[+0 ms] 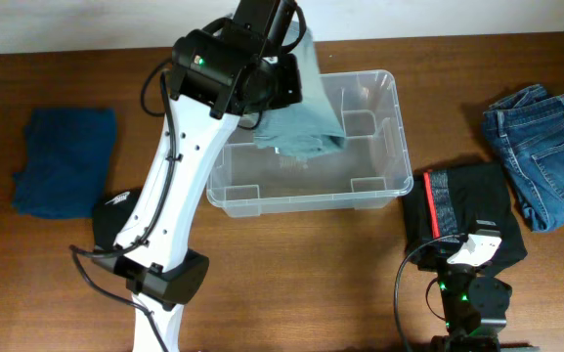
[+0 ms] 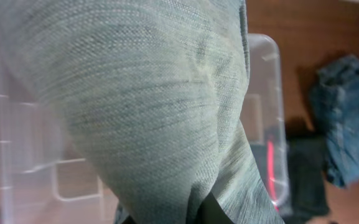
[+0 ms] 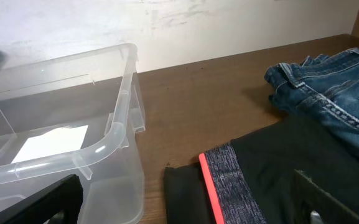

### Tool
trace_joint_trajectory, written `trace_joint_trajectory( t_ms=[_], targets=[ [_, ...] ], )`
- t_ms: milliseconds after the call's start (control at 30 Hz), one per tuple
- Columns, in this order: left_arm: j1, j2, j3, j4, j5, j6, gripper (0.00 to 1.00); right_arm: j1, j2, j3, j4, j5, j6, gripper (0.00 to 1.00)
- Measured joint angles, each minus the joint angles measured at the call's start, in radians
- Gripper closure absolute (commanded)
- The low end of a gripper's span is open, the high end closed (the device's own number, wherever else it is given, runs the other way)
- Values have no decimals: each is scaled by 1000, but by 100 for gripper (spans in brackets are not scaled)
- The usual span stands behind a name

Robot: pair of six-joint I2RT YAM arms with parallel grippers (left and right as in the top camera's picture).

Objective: Pack container

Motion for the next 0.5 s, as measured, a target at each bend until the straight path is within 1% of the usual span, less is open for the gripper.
trace_joint_trajectory(
  t_ms=[67, 167, 267, 333, 500],
  targets=[
    [0, 2, -7, 17, 47, 7, 100, 0, 0, 0, 0, 0, 0, 1],
    [-3, 2, -27, 89, 118, 49, 99, 0, 0, 0, 0, 0, 0, 1],
    [-4, 2, -90, 192, 227, 141, 100, 0, 0, 0, 0, 0, 0, 1],
    [-4, 2, -148, 240, 282, 193, 99, 0, 0, 0, 0, 0, 0, 1],
    [-5, 3, -357, 350, 392, 321, 99, 0, 0, 0, 0, 0, 0, 1]
  ],
)
